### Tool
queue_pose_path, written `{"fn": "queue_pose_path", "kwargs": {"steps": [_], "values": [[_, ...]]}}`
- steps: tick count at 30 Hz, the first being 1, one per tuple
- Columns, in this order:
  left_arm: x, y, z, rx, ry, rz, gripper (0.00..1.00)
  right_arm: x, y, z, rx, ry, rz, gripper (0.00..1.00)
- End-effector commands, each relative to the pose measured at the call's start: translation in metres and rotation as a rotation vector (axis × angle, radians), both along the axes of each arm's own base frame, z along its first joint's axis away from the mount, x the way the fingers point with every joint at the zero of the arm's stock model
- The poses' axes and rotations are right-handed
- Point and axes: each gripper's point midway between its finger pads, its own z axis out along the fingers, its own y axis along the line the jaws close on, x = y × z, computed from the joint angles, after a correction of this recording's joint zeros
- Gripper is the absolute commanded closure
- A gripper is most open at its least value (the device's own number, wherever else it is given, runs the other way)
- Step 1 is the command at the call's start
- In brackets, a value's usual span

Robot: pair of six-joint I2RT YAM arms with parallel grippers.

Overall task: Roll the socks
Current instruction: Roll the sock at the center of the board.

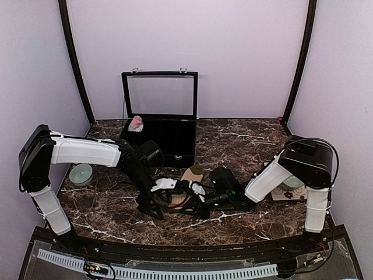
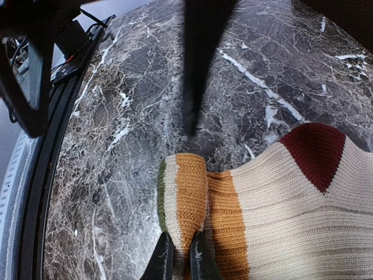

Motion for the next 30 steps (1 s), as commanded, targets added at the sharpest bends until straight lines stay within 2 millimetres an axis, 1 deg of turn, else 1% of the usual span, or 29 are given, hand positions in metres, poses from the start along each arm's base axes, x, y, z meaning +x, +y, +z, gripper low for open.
{"fn": "queue_pose_path", "kwargs": {"steps": [1,4,9,11,14,16,20,21,24,26,28,30], "values": [[-0.011,-0.013,-0.006,-0.064,-0.021,-0.086,0.14,-0.026,-0.064,-0.090,-0.347,0.253,-0.070,1.00],[-0.001,-0.018,-0.013,-0.051,-0.057,-0.066,0.14,-0.026,-0.065,-0.092,-0.351,0.282,-0.073,1.00],[0.005,-0.024,-0.023,-0.031,-0.101,-0.050,0.14,-0.025,-0.066,-0.093,-0.350,0.309,-0.078,1.00],[0.003,-0.025,-0.026,-0.046,-0.111,-0.061,0.21,-0.024,-0.067,-0.094,-0.352,0.321,-0.083,1.00],[0.001,-0.027,-0.033,-0.044,-0.110,-0.063,0.28,-0.024,-0.067,-0.094,-0.352,0.337,-0.085,1.00],[0.001,-0.027,-0.038,-0.028,-0.092,-0.063,0.36,-0.024,-0.067,-0.094,-0.352,0.345,-0.085,1.00],[0.003,-0.027,-0.045,0.001,-0.080,-0.071,0.55,-0.023,-0.066,-0.094,-0.348,0.356,-0.087,1.00],[0.003,-0.027,-0.046,0.005,-0.078,-0.074,0.58,-0.023,-0.066,-0.093,-0.346,0.359,-0.087,1.00],[0.004,-0.029,-0.048,0.007,-0.071,-0.071,0.59,-0.022,-0.064,-0.091,-0.335,0.367,-0.096,1.00],[0.004,-0.030,-0.051,0.015,-0.061,-0.071,0.63,-0.022,-0.063,-0.088,-0.321,0.372,-0.101,1.00],[0.003,-0.030,-0.056,0.031,-0.038,-0.072,0.68,-0.021,-0.061,-0.083,-0.301,0.375,-0.104,1.00],[0.002,-0.030,-0.058,0.041,-0.018,-0.072,0.77,-0.022,-0.059,-0.079,-0.287,0.374,-0.102,1.00]]}}
